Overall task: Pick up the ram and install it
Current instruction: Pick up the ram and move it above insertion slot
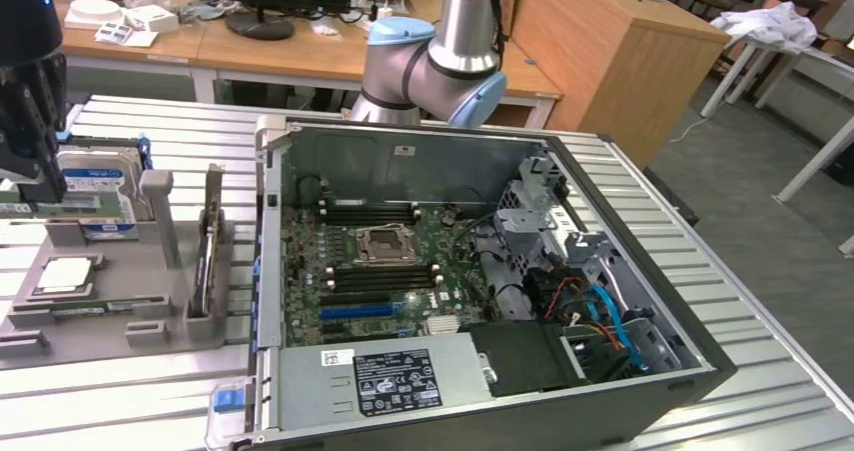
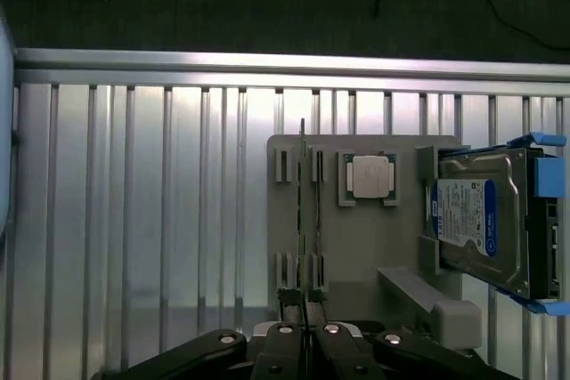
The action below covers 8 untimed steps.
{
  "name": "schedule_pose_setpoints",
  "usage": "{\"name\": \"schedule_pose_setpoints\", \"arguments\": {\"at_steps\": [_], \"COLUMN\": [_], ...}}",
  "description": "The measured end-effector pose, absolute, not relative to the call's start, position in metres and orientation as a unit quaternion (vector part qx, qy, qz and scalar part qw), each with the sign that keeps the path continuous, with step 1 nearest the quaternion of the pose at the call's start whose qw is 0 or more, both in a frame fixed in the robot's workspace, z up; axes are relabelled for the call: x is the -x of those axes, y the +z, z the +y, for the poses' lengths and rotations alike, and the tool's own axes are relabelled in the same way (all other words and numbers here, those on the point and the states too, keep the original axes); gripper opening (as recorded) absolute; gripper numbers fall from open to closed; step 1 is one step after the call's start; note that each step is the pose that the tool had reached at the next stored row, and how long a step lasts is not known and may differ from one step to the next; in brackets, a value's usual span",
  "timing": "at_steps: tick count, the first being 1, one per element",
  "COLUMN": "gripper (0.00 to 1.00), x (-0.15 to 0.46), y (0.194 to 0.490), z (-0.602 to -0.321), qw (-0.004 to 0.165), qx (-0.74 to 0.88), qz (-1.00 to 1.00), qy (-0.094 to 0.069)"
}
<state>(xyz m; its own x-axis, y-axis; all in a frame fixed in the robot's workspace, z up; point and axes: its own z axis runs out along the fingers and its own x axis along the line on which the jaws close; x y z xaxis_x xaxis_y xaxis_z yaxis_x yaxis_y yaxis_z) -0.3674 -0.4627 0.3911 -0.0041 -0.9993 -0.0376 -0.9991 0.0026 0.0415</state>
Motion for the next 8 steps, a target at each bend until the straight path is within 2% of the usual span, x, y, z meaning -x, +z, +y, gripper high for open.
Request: {"name": "schedule_pose_setpoints", "arguments": {"at_steps": [8], "gripper": [0.12], "x": [0.367], "y": [0.404], "z": [-0.463], "qw": [0.001], "qx": [-0.706], "qz": [-0.708], "qy": [-0.028]}}
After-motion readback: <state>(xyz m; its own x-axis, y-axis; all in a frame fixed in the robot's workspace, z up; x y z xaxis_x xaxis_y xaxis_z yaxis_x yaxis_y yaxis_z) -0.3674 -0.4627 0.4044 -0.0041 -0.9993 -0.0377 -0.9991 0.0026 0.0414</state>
